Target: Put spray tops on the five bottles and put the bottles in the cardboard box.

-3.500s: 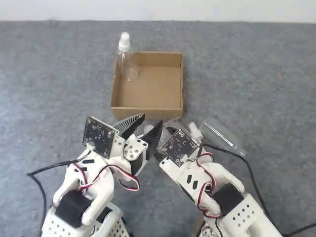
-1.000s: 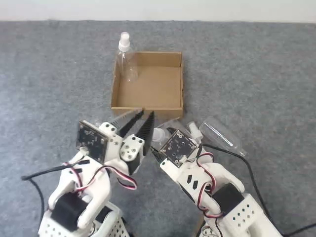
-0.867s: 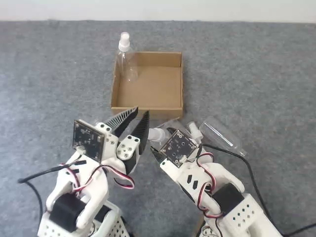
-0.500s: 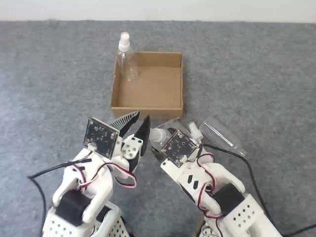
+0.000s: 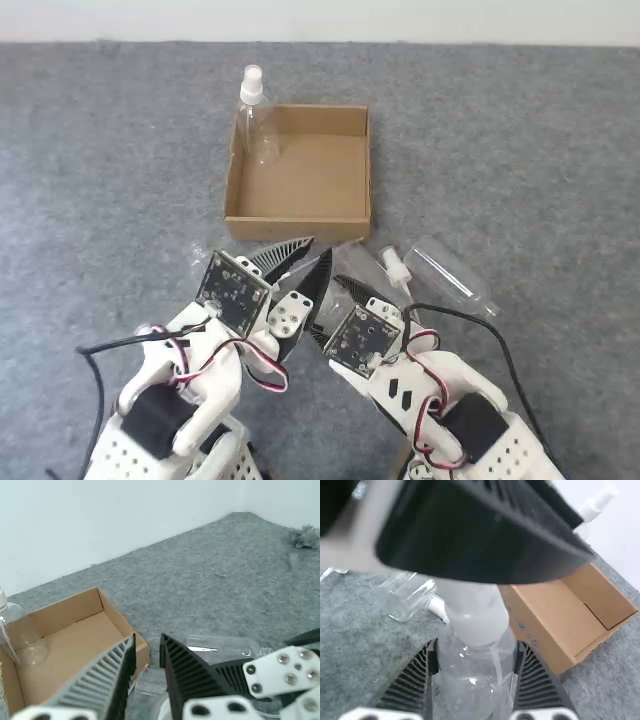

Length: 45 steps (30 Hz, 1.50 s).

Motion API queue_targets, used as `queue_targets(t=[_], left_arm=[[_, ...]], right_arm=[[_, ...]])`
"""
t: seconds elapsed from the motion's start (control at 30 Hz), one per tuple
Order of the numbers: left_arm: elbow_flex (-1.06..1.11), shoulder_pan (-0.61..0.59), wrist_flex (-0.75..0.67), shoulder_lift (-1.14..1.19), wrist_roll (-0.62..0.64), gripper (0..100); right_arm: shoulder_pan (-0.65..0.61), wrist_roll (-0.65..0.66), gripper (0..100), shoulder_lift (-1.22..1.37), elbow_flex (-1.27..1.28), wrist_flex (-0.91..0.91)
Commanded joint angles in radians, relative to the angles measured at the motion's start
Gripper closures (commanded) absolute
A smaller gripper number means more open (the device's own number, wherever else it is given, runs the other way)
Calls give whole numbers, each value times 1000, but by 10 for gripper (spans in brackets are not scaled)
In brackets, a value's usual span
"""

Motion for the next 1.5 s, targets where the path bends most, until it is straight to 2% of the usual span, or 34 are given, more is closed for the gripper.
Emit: queue_targets(t=[0.0, 0.4, 0.53, 0.8, 1.13, 1.3, 1.47], left_arm=[[-5, 5, 6, -6, -11, 924], [-127, -2, 6, -8, -14, 924], [-160, -106, 6, -8, -55, 924], [-160, -448, 35, -8, -83, 924], [-142, -586, 170, -8, -81, 924], [-16, -654, 130, -8, -81, 924], [114, -778, 38, -8, -74, 924]], right_arm=[[-13, 15, 992, -31, -15, -4], [-13, 15, 992, -31, -9, -5], [-12, 15, 992, -31, -9, -5], [-12, 15, 992, -31, -9, -5], [24, 9, 992, -31, -9, -5], [24, 9, 992, -31, -9, -5], [24, 9, 992, -31, -9, -5]])
